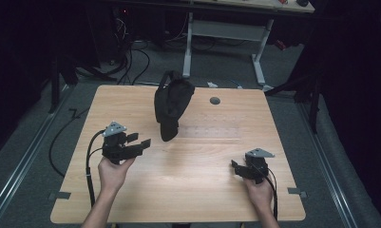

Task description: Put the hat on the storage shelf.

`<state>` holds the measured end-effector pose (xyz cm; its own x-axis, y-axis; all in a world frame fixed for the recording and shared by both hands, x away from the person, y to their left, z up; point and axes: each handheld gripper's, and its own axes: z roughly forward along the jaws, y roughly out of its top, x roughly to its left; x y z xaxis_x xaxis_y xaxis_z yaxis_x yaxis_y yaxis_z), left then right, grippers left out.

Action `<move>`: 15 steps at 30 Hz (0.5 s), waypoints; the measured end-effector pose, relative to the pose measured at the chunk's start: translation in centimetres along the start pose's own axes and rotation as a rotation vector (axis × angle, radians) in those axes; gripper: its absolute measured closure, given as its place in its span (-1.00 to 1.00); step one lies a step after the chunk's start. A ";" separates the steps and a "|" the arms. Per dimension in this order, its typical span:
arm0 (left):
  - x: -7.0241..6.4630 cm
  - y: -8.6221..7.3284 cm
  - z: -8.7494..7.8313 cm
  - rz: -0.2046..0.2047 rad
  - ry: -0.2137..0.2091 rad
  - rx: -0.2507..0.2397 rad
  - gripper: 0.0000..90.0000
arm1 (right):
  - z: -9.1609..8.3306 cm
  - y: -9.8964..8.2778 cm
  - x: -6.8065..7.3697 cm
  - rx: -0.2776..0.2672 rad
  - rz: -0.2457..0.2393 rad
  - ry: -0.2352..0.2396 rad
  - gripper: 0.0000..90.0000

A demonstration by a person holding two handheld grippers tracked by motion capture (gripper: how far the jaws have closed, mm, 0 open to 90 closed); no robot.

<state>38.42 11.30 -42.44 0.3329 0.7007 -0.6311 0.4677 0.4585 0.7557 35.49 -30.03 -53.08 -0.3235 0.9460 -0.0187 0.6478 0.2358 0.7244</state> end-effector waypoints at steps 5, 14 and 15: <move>0.3 -0.2 -0.6 0.000 0.006 0.003 -0.14 | 0.0 0.0 0.0 0.000 -0.001 0.000 -0.25; 1.0 -0.1 -1.9 -0.033 0.008 -0.018 -0.14 | 0.0 0.0 0.0 0.000 0.000 0.000 -0.25; 1.0 -0.1 -2.0 -0.036 0.008 -0.020 -0.14 | 0.0 0.0 0.0 0.000 -0.001 0.000 -0.25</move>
<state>37.07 13.02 -42.80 0.3095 0.6881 -0.6563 0.4626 0.4941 0.7361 35.50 -30.04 -53.08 -0.3240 0.9458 -0.0197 0.6472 0.2368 0.7246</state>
